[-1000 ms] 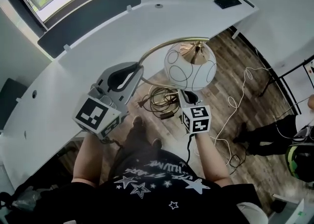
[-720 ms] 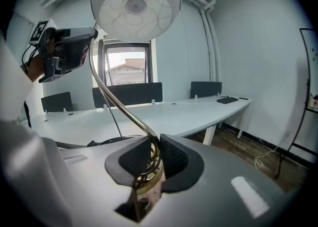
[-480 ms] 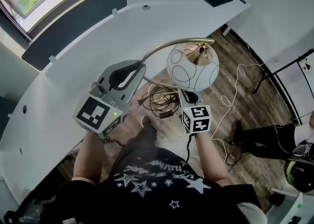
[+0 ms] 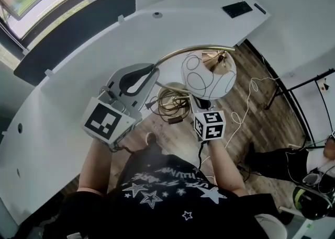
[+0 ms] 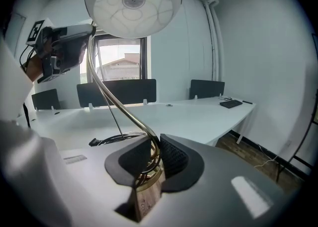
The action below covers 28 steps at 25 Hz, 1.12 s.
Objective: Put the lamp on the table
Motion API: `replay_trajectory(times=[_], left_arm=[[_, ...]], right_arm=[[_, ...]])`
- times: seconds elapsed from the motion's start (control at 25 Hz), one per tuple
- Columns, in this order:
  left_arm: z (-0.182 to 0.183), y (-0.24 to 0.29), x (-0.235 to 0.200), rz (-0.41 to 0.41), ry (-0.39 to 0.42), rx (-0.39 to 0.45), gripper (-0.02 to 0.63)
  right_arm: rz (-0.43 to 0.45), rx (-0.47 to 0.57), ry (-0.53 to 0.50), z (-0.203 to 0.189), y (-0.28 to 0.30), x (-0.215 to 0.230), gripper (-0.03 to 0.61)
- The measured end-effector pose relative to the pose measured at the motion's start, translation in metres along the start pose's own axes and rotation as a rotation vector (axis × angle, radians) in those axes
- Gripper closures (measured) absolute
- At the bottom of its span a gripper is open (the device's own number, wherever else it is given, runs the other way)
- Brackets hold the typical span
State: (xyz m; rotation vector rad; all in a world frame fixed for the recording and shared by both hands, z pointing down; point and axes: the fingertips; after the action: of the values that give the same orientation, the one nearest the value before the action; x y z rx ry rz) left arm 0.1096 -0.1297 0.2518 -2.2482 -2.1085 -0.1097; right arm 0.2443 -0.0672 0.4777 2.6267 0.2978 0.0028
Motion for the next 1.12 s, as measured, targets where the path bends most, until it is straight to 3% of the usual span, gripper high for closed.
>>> replay_trajectory(times=[0.64, 0.84, 1.12], left_arm=[[0.008, 0.004, -0.035, 0.037, 0.013, 0.017, 0.581], [-0.005, 0.022, -0.072, 0.042, -0.010, -0.010, 0.581], [-0.021, 0.039, -0.106, 0.140, -0.011, -0.033, 0.581]], right_arm=[[0.033, 0.026, -0.052, 0.036, 0.030, 0.003, 0.531], [0.048, 0.011, -0.046, 0.047, 0.072, 0.009, 0.531], [0.149, 0.014, -0.090, 0.061, 0.129, 0.015, 0.531]])
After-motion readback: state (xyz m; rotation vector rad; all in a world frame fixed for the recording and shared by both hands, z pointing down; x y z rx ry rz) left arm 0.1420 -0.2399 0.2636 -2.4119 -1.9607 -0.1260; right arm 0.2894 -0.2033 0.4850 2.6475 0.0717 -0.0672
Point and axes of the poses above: the fingertips, and each gripper's own axes: y forward along the fingers, x to its right, z out of its top, and after that the axes turned 8 degrees about -z, right-handed
